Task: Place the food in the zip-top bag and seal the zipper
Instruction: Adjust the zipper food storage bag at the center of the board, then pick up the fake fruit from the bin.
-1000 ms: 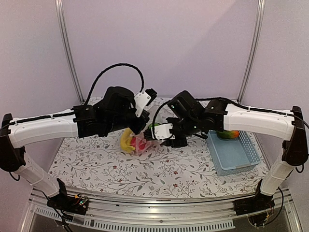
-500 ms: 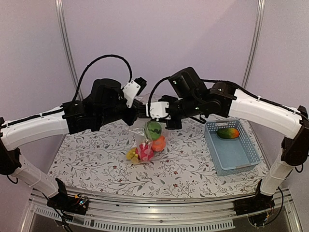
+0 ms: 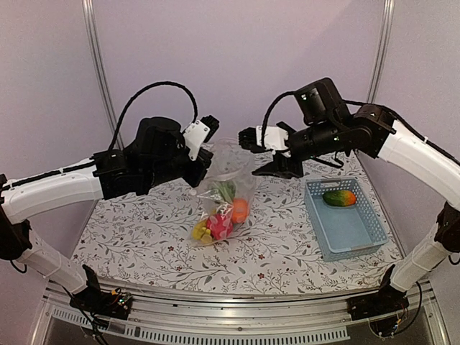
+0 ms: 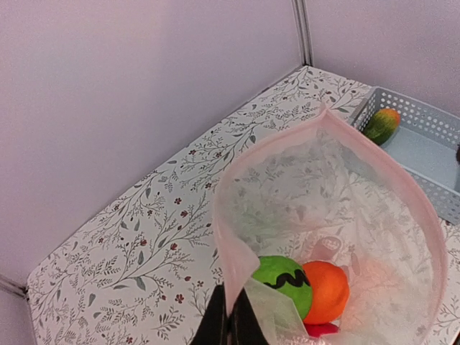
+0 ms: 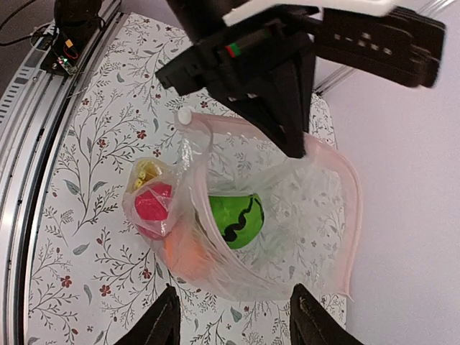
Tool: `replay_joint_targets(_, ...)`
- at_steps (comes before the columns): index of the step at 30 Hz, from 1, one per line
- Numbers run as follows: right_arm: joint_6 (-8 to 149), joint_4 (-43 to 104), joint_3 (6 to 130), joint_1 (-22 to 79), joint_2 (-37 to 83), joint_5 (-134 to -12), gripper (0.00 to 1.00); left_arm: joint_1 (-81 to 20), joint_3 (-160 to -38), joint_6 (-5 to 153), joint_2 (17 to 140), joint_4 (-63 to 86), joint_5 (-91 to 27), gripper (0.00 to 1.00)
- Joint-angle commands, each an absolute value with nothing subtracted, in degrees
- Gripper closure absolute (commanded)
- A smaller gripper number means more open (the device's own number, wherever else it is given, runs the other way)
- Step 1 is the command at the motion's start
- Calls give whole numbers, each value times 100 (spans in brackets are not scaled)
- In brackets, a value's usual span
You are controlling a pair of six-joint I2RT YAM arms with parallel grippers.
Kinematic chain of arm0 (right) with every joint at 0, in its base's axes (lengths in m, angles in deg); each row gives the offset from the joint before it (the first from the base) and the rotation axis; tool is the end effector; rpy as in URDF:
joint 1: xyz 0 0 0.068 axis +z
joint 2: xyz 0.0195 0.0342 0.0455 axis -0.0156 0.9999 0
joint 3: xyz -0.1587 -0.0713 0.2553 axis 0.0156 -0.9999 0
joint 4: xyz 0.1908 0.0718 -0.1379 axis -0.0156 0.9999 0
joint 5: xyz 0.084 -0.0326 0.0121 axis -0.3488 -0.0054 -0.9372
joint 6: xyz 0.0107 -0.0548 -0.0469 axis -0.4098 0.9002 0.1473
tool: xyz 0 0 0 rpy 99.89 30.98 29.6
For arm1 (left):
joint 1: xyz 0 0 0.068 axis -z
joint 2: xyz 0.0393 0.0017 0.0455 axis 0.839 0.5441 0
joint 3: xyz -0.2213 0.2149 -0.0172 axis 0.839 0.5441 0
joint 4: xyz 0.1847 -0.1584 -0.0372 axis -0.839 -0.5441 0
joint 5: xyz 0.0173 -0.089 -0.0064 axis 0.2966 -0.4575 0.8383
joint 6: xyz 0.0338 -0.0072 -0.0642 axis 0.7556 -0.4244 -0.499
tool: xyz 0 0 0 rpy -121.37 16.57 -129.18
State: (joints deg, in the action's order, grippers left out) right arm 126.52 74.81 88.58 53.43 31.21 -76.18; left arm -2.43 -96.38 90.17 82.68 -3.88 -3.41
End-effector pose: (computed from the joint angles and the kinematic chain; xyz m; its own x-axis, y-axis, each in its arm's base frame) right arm 0.1892 0.2835 0.4199 0.4374 -0.6648 -0.6056 -0.8496 -0.0849 -0.5205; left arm 0.2028 -0.2489 0.3771 -0.1802 0.3860 -0.9047 0.5959 0.7746 0.2119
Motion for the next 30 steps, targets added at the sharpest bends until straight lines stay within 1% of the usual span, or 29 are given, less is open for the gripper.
replay_joint_targets(1, 12410, 7638, 8853, 4501, 2606, -8204, 48, -316, -9636, 9016, 8324, -338, -405, 100)
replay_joint_targets(5, 12163, 7240, 8211, 3651, 2278, -8325, 49, -316, -9645, 9005, 8346, -352, -444, 100)
replay_joint_targets(10, 11663, 7044, 7488, 2457, 2047, -8854, 49, -314, -9654, 9006, 8331, -356, -500, 100)
replay_joint_targets(15, 11403, 6989, 6813, 1725, 1941, -8763, 50, -306, -9663, 9006, 8326, -371, -541, 100)
replay_joint_targets(20, 11726, 7099, 6120, 1370, 1946, -8290, 52, -303, -9663, 8996, 8320, -386, -545, 100)
replay_joint_targets(25, 12835, 6900, 5306, 1271, 1870, -7708, 52, -288, -9663, 9003, 8341, -382, -555, 100)
replay_joint_targets(28, 13404, 6758, 5082, 1250, 1870, -7307, 52, -281, -9667, 9014, 8372, -388, -550, 100)
replay_joint_targets(30, 13654, 6702, 5069, 1196, 1943, -7156, 50, -272, -9663, 9027, 8384, -391, -536, 100)
